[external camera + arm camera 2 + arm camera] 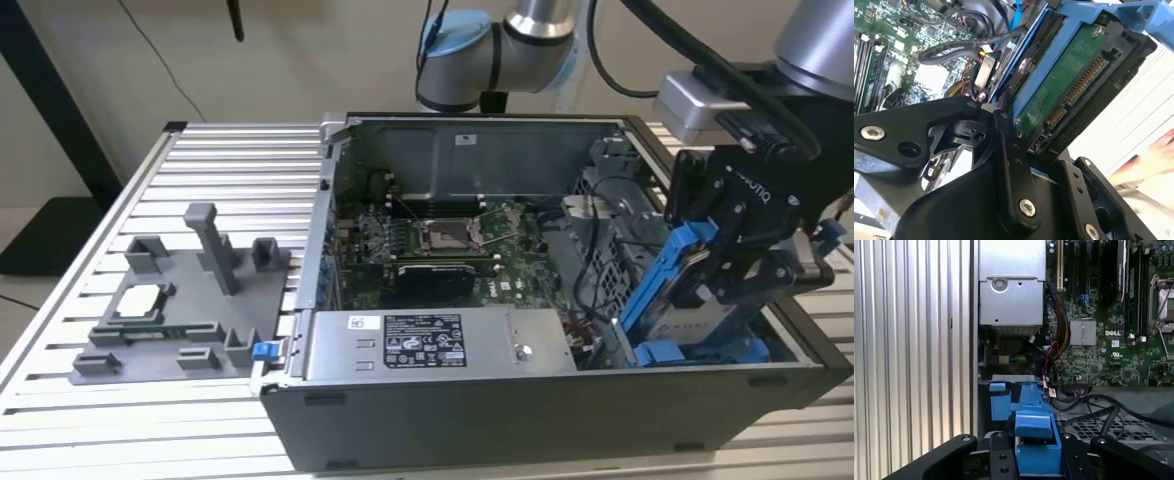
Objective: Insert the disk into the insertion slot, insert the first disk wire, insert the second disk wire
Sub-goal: 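Insert the disk into the insertion slot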
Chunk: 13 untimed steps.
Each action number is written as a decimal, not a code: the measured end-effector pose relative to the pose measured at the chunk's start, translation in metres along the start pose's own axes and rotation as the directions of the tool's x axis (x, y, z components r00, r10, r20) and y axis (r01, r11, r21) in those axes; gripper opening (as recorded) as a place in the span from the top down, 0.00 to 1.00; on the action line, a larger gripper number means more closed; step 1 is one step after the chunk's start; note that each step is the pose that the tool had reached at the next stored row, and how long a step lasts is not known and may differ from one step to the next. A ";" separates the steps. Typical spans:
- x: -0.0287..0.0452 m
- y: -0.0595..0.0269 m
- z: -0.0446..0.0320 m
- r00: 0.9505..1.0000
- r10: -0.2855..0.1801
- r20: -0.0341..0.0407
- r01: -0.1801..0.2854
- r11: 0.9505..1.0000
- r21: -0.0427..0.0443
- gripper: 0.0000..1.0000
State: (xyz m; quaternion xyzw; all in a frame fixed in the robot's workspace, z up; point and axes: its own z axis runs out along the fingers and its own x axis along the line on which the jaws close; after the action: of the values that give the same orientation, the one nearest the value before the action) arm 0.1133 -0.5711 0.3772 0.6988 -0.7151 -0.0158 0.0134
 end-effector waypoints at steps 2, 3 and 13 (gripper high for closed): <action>0.0000 -0.0002 0.0035 1.000 0.000 0.000 0.000 1.000 0.000 1.00; 0.0000 -0.0002 0.0049 1.000 0.000 0.000 0.000 1.000 0.000 1.00; 0.0000 -0.0003 0.0072 1.000 0.000 0.000 0.000 1.000 0.000 0.00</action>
State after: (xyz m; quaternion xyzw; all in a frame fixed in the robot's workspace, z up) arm 0.1133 -0.5711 0.3700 0.6988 -0.7150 -0.0158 0.0134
